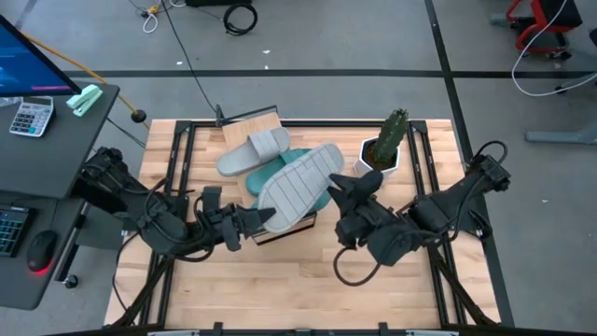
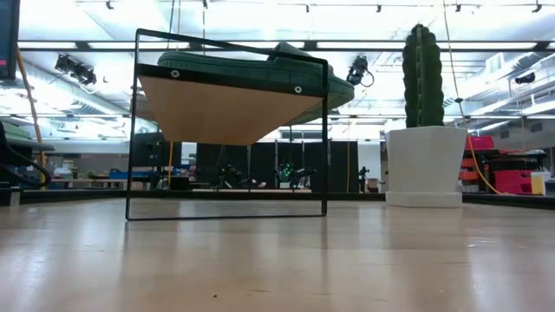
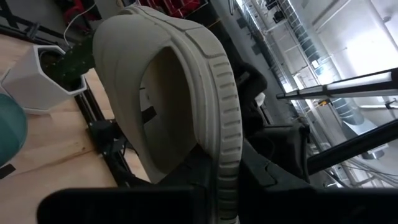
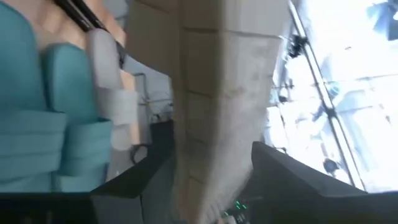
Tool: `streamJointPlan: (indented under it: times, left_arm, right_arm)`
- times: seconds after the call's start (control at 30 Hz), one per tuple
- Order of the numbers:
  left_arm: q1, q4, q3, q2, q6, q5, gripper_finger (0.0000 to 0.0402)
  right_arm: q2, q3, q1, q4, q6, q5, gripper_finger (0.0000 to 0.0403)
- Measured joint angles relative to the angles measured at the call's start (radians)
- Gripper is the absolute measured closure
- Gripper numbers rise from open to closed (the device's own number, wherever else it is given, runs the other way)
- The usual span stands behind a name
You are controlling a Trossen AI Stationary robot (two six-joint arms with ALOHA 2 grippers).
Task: Pick and place slides into the shelf
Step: Put the white slipper on the shelf
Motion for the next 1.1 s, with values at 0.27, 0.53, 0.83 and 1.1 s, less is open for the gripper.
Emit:
streamJointPlan:
  times: [0.27, 0.53, 0.83, 1.1]
  left_arm:
    - [0.000, 0.003, 0.000, 0.001, -0.020, 0.020, 0.0360]
    - [0.000, 0.019, 0.001, -0.001, -0.010, 0.018, 0.0357]
    - [0.000, 0.134, 0.001, 0.002, 0.211, 0.044, 0.0289]
    - [-0.001, 0.253, 0.000, 0.000, 0.448, 0.037, 0.0260]
  right_arm:
    - [0.000, 0.000, -0.064, 0.005, 0.006, -0.094, 0.0185]
    - [0.000, -0.002, -0.106, 0.110, 0.006, -0.122, 0.0250]
    - [0.000, -0.002, -0.106, 0.137, 0.110, -0.160, 0.0343]
    - [-0.002, 0.000, -0.114, 0.139, 0.215, -0.156, 0.0343]
